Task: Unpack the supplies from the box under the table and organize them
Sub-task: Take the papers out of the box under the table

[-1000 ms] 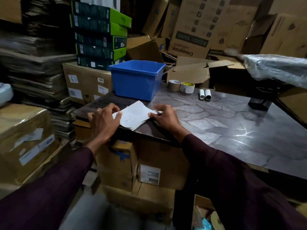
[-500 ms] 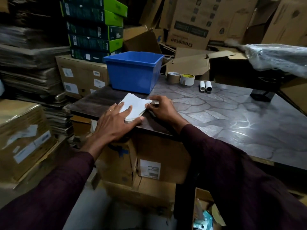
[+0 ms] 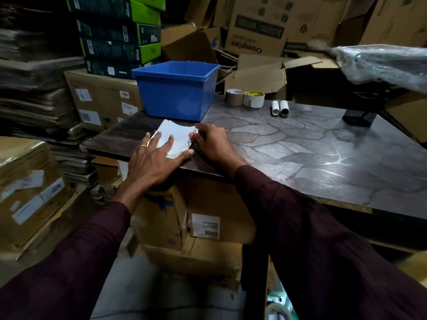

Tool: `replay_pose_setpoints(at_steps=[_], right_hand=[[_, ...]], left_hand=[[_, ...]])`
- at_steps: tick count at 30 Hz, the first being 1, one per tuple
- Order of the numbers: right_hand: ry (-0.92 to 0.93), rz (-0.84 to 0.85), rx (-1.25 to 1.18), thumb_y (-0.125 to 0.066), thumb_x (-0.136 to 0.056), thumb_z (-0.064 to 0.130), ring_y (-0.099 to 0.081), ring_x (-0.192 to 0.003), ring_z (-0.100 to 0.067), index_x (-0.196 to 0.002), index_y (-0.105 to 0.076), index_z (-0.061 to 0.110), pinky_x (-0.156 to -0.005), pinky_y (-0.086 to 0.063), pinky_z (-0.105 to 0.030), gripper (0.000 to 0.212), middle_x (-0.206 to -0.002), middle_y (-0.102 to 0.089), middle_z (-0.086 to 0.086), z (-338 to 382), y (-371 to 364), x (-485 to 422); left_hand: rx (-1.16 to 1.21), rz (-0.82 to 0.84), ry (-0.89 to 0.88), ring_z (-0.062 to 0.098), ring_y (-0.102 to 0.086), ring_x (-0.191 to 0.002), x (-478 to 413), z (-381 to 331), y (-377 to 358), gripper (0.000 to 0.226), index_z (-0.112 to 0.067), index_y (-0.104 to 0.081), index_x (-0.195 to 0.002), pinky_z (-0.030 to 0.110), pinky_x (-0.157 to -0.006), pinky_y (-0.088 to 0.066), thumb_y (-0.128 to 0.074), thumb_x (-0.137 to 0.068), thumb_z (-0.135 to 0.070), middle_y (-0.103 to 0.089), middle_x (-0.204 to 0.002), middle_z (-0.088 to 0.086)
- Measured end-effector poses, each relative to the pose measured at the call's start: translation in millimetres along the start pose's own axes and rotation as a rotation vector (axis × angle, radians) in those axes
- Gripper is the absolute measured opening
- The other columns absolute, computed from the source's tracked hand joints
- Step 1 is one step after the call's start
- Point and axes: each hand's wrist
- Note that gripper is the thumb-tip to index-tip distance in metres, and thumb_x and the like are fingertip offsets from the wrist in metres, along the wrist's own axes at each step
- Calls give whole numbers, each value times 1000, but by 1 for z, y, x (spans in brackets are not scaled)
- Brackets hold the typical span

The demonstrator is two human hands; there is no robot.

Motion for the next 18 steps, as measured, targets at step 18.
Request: replay_pose_setpoints(at_steps=[18], right_hand=[[160, -170, 357, -25, -100, 58, -29, -148, -13, -149, -42, 27, -123, -16, -42, 61, -157, -39, 1, -44, 67, 139]], left_hand=[[97, -406, -387, 17, -20, -149, 108, -72, -24, 67, -25, -35, -150, 54, -118, -16, -36, -94, -62, -30, -158, -1]])
Point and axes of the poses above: each hand's wrist, its own x-axis away from the middle knuckle, its own y-axis out of the back of the hand, z = x × y
